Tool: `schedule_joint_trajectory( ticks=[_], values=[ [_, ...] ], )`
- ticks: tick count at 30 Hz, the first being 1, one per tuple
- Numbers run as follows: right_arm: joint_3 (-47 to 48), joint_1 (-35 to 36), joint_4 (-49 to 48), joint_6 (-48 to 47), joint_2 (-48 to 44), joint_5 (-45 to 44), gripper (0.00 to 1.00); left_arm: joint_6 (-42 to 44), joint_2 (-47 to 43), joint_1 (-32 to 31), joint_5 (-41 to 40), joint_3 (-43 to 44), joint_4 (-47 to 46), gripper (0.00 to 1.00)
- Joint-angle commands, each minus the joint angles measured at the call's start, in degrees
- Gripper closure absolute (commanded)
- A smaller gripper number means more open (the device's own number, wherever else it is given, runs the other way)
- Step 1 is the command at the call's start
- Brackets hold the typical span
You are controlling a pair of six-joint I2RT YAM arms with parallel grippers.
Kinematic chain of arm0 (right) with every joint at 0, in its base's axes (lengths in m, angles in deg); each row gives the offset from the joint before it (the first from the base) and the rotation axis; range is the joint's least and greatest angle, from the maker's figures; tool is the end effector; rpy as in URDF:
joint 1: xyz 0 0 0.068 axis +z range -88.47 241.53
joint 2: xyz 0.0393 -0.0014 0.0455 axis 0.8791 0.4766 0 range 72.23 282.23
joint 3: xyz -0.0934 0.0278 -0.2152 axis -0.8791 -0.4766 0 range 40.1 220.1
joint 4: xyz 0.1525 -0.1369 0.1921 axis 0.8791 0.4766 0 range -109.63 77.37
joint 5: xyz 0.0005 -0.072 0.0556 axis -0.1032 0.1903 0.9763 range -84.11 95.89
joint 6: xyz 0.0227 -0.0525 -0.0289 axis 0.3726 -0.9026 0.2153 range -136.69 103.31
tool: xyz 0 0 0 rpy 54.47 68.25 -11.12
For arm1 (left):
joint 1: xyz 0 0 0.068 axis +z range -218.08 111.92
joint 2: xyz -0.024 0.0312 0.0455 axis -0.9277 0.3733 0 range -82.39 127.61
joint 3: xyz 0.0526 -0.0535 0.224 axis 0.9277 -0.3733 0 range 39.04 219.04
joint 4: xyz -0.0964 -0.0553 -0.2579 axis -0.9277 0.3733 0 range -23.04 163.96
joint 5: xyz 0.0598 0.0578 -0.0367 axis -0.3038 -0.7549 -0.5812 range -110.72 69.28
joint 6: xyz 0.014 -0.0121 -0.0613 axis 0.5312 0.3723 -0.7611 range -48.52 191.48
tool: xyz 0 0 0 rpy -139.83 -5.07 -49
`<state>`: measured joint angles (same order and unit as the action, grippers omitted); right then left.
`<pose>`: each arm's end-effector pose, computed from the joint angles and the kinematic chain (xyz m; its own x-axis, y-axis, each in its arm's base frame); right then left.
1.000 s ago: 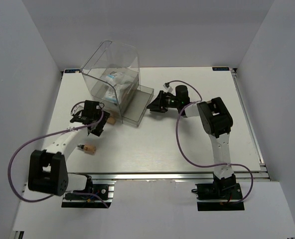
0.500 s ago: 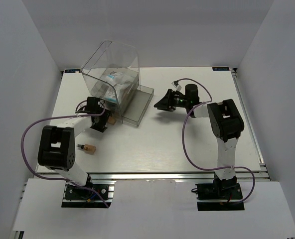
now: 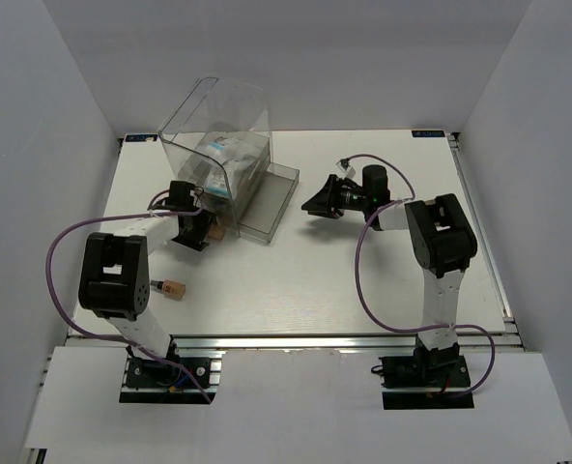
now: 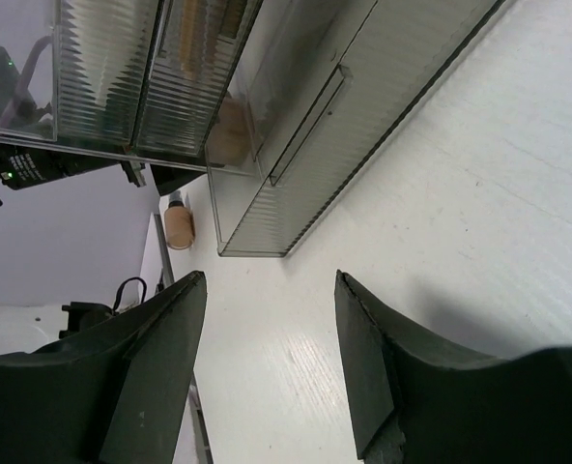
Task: Organize the makeup
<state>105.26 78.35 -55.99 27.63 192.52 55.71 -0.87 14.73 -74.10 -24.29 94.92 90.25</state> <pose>0.4059 0.1622 0.0909 -0.8345 0.2187 -0.5058 -0.4139 0.3572 0.8373 0.3387 -0.0325 0.0963 -0.3466 -0.9198 -0.1840 -0.8319 0.3920 -0.3928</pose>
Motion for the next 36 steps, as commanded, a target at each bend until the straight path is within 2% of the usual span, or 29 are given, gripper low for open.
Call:
schedule_joint_trajectory(
  ticks=[1,10,12,13,17,23,32,33,36],
  values=[
    [-0.9,-0.5,-1.6,-0.7,-3.4,0.5,0.39,0.1,-2.9,0.7,-1.3,-1.4,3.1,0.32],
    [-1.6,-0.5,-1.8,-0.4,-3.7,0.5,0.39,2.0,-8.7,0.7,-2.8,-3.1,3.1,0.37],
    [-1.4,-0.5,-1.8,-0.3,-3.7,0.5,0.38,2.4,-8.2,0.8,-2.7,-1.8,2.6,0.34],
    [-1.4,-0.6,-1.8,-0.4,-3.9,0.6,0.38,2.6,-7.9,0.8,-2.5,-1.4,2.4,0.3],
    [-1.4,-0.6,-1.6,-0.7,-4.4,0.6,0.38,3.8,-5.5,0.8,-1.5,1.3,1.8,0.21],
    [-2.6,-0.7,-1.3,-0.8,-5.4,0.4,0.38,7.0,-1.1,1.1,0.7,4.0,2.9,0.19],
    [-2.9,-1.0,-1.0,-0.9,-6.0,0.2,0.38,10.5,1.5,1.2,1.3,2.7,6.3,0.28],
    [-2.8,-1.0,-1.0,-0.9,-6.0,0.1,0.38,10.7,1.4,1.2,1.2,2.5,6.7,0.3],
    [-2.7,-1.0,-0.9,-1.0,-6.2,0.1,0.38,11.4,-0.2,1.2,0.1,1.3,7.2,0.48]
  ],
)
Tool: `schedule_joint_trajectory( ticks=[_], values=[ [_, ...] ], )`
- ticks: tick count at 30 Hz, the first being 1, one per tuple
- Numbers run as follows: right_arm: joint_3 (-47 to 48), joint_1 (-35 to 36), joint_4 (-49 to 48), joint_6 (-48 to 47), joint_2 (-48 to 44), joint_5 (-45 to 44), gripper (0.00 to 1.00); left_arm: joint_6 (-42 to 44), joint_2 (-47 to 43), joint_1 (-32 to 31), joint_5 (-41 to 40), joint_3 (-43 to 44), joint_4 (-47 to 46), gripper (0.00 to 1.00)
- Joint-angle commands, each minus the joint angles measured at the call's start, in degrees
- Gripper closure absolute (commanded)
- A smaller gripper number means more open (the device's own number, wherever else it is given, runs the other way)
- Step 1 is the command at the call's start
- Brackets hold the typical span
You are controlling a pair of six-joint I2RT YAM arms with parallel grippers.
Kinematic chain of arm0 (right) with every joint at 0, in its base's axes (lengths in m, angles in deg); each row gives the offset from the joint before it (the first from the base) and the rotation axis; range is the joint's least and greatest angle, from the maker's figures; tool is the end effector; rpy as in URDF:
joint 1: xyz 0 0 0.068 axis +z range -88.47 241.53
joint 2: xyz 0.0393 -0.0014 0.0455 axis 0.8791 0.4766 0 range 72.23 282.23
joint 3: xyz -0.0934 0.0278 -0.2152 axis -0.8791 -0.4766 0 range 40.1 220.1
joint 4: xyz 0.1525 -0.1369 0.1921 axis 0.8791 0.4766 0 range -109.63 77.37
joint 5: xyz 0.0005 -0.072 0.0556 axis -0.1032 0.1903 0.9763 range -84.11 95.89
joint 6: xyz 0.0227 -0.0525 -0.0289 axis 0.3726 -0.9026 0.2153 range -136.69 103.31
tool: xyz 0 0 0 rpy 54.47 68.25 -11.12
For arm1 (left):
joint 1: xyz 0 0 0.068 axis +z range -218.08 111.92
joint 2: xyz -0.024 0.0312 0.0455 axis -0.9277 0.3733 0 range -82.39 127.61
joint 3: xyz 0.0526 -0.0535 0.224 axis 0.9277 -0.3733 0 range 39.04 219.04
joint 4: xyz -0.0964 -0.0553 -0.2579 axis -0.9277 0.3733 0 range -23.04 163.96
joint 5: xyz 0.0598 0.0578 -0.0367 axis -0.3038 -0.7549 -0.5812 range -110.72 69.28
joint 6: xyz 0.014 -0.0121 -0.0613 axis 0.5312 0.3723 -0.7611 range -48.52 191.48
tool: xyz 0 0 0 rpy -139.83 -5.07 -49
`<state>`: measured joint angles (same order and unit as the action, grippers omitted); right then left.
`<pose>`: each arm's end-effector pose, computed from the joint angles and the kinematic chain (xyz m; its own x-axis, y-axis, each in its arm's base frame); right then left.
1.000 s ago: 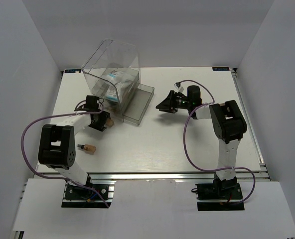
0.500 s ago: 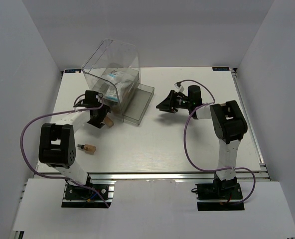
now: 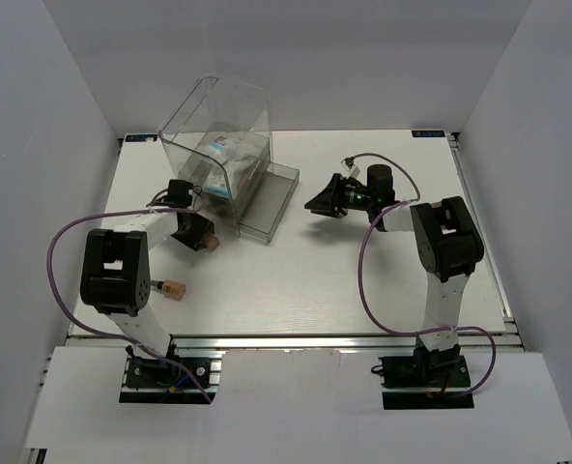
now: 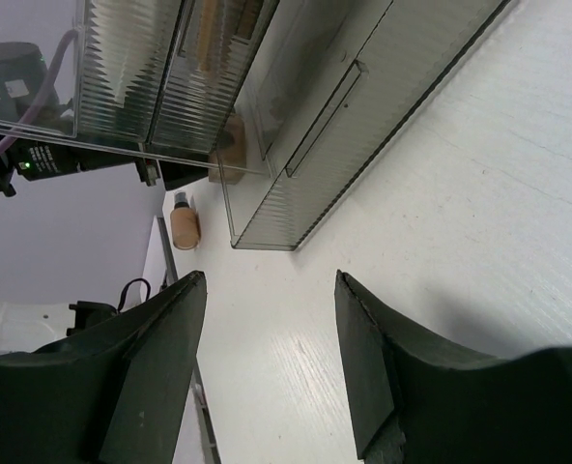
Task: Organize the makeup
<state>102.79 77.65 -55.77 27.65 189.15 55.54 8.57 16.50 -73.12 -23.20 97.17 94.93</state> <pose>0.3999 0.1549 0.1016 -0.8253 0.2326 -0.5146 -0.4179 0.3613 0.8336 0.3389 -0.0277 0.0937 -0.4869 -0.8500 -0.2012 -0.7936 0.5267 -0.3047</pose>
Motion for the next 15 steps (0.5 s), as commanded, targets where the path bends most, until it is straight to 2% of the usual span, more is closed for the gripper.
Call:
schedule_joint_trajectory(
  ticks=[1,5,8,14,15],
  values=[
    [-0.3,-0.3,-1.1,-1.1,-3.0,0.3,0.38,2.0,-2.6,0.2,-1.4,-1.3,2.4,0.56],
    [-1.0,-0.3,-0.6,-2.5,-4.8,0.3,0.38,3.9,-5.7,0.2,-2.1,-1.9,2.9,0.75],
    [-2.2,-0.3,-0.2,-3.3,-6.3,0.4,0.38,5.5,-9.2,0.2,-0.1,-2.6,0.4,0.84],
    [-4.2,-0.4,1.7,-6.5,-10.0,1.0,0.38,6.4,-22.8,-1.1,10.5,-9.8,-8.2,0.93],
    [-4.4,-0.6,2.0,-7.2,-10.4,1.2,0.38,6.7,-27.7,-1.6,11.9,-10.7,-9.0,0.94]
  ],
)
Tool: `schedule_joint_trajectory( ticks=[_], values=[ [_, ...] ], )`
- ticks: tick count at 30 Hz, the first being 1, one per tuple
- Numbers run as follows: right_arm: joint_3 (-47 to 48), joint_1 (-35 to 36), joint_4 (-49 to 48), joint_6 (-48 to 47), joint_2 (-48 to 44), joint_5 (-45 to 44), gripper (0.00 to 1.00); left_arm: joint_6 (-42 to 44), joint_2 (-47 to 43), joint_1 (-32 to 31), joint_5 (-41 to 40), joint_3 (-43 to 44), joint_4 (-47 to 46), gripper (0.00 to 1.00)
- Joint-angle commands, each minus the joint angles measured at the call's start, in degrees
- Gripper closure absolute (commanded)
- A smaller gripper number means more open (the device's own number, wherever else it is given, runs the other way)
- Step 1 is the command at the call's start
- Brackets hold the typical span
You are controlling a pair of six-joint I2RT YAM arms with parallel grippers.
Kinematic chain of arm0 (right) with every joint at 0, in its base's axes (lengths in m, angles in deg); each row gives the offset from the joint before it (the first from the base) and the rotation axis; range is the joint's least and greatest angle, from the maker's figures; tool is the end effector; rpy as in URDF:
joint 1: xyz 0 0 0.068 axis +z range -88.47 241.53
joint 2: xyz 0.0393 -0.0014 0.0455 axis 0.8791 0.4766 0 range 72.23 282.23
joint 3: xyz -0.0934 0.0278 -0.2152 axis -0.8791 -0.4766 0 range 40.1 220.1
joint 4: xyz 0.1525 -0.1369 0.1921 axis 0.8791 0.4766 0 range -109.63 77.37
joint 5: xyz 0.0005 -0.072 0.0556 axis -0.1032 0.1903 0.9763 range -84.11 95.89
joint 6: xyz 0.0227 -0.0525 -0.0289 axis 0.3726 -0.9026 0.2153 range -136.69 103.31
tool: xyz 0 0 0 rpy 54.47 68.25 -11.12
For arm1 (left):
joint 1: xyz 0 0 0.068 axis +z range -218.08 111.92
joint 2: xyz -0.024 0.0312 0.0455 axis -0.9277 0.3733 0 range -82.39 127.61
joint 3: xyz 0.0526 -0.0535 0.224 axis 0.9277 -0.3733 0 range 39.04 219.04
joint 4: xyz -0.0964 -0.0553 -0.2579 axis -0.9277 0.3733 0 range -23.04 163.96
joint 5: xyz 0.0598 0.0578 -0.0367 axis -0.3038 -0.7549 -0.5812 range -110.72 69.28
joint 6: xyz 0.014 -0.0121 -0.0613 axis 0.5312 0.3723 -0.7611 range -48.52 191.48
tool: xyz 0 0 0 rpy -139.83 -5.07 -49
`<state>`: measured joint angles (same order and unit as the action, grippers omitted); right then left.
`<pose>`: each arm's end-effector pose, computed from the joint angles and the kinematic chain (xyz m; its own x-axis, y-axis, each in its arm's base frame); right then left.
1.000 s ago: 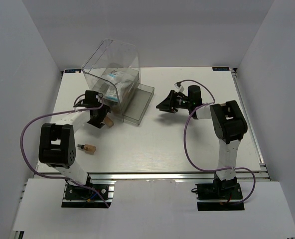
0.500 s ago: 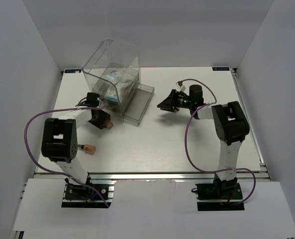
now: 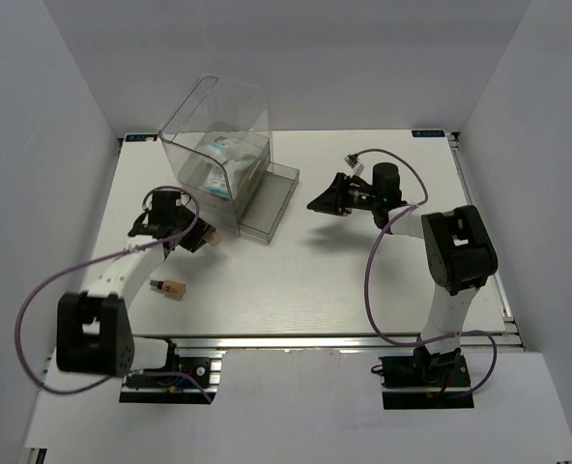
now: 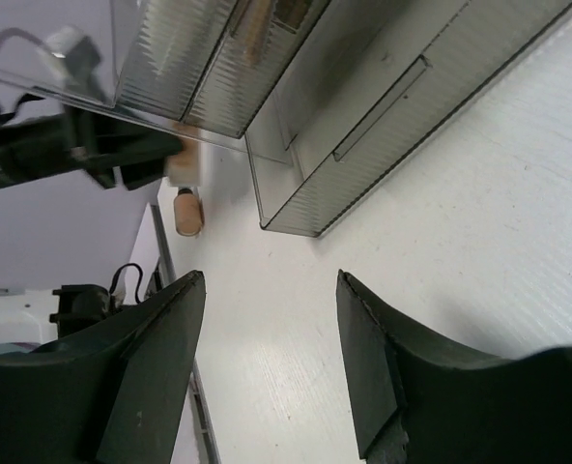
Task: Organize the makeup
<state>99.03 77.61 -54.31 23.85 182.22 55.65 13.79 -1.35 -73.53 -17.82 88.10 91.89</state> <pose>0.3860 0.1506 0.1270 -0.7795 0.2123 -0.5893 -0.4947 0.3684 0.7871 0.3076 -0.0318 0.1435 -0.5492 -0.7955 -0.2561 -0.6395 0.5973 -0.4841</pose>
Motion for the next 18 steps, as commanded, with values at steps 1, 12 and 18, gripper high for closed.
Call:
schedule_joint_trajectory(
  ticks=[1,12,18],
  values=[
    [-0.8,-0.5,1.4,-4.4,-4.3,1.0,0.38,2.4,-12.5,-2.7,7.1,-4.1,-6.9,0.95],
    [-0.2,-1.0,11.9,-29.3,-9.2,6.6,0.42,9.6,-39.3,-29.7,-5.9,-13.3,-6.8,1.0],
    [-0.3,-2.7,16.7,-38.2,-13.0,4.0,1.0,22.5,-27.4,-41.2,-16.2,-3.4,0.2,1.0]
  ],
)
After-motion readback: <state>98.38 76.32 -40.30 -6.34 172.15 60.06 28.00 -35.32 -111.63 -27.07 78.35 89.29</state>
